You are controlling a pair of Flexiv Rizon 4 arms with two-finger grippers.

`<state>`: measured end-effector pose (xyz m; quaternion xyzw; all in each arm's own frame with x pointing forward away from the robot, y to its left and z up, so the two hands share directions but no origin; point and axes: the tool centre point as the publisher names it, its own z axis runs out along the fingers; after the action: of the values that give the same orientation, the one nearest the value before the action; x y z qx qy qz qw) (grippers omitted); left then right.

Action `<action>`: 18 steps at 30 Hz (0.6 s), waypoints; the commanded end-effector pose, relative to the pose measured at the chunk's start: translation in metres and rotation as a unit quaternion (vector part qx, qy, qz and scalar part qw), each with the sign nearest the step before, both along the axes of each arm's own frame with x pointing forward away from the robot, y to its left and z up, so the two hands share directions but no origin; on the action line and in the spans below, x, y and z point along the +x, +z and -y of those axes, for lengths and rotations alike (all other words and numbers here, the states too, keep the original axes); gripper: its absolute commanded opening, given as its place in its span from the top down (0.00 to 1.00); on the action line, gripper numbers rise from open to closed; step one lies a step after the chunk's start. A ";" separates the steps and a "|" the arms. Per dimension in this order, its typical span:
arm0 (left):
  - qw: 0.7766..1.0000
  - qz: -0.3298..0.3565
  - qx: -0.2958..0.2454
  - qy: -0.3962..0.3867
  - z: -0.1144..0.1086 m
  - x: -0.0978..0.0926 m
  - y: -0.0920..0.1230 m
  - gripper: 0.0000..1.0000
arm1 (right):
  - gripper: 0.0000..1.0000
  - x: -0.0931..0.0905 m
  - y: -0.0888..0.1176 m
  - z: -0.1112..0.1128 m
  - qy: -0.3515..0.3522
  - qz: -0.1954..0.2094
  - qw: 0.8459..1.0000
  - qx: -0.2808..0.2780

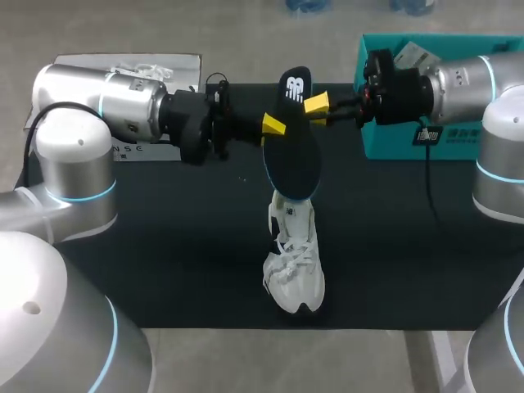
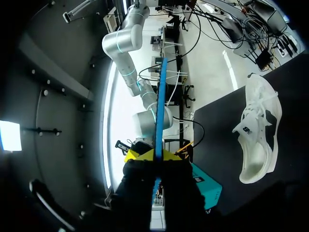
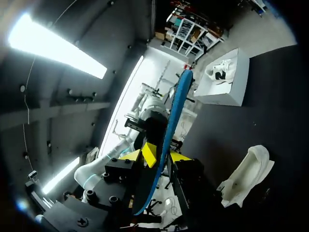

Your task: Take the shoe out of the shoebox, open the shoe tongue, remove and reinsert the insole, then place the shoe into the shoebox

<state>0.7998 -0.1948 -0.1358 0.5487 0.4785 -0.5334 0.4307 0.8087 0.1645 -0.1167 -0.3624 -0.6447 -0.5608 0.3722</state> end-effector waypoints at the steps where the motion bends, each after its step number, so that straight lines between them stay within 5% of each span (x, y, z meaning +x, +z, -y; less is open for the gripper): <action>1: 1.000 -0.003 0.002 0.003 -0.009 -0.003 -0.005 1.00 | 0.00 -0.024 0.027 0.024 -0.028 0.054 0.996 -0.064; 10: 1.000 -0.026 0.012 0.005 -0.009 -0.001 -0.021 1.00 | 0.00 -0.040 0.074 0.042 0.025 0.213 0.957 -0.196; 15: 0.999 -0.029 0.013 0.004 -0.010 -0.002 -0.023 1.00 | 0.00 -0.047 0.081 0.034 0.092 0.255 0.922 -0.276; 18: 1.000 -0.027 0.013 0.007 -0.013 -0.004 -0.021 1.00 | 0.00 -0.047 0.081 0.034 0.092 0.255 0.922 -0.276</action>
<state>0.7982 -0.1845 -0.1580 0.5361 0.5004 -0.5404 0.4126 0.7590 0.1277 -0.0436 -0.2674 -0.8113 -0.4906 0.1719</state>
